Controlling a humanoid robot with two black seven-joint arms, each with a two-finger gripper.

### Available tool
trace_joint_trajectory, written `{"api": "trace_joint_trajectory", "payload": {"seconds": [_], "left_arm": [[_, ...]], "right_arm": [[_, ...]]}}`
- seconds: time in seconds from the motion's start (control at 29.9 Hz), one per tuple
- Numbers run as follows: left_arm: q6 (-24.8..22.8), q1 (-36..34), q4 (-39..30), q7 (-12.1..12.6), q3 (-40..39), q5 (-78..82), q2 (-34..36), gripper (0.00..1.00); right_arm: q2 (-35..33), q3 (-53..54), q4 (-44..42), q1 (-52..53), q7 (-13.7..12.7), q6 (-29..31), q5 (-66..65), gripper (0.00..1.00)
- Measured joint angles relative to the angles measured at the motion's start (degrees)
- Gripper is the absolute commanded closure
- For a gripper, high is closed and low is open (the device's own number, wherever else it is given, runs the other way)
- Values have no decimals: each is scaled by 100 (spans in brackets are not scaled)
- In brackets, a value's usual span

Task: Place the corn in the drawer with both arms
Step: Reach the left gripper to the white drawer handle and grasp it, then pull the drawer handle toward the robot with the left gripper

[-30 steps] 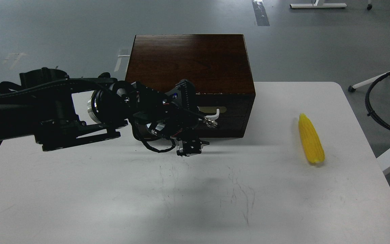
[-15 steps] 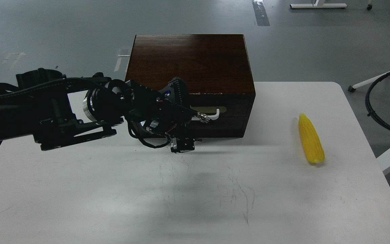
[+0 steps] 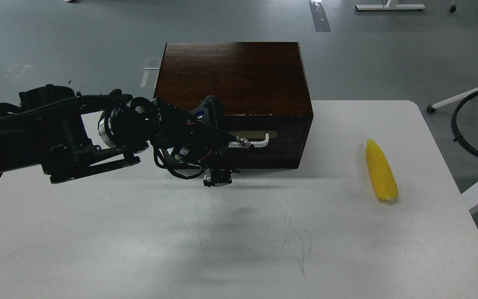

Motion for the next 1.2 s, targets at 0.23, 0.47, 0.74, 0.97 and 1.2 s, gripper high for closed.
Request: {"api": "trace_joint_trajectory", "payload": {"seconds": [0.23, 0.47, 0.74, 0.97, 1.2], "left_arm": [[1, -23, 0, -66, 0, 1, 2, 52], [1, -27, -74, -71, 0, 0, 4, 51], [1, -57, -248, -82, 57, -1, 103, 50], [1, -63, -340, -105, 61, -1, 154, 49], [1, -73, -427, -106, 62, -1, 170, 46]], "right_arm": [[-22, 1, -12, 8, 6, 0, 0, 0], [-22, 1, -12, 0, 5, 0, 0, 0], [-22, 1, -12, -16, 1, 0, 0, 0], [-102, 2, -19, -21, 1, 0, 0, 0], [-159, -6, -11, -20, 1, 0, 0, 0]]}}
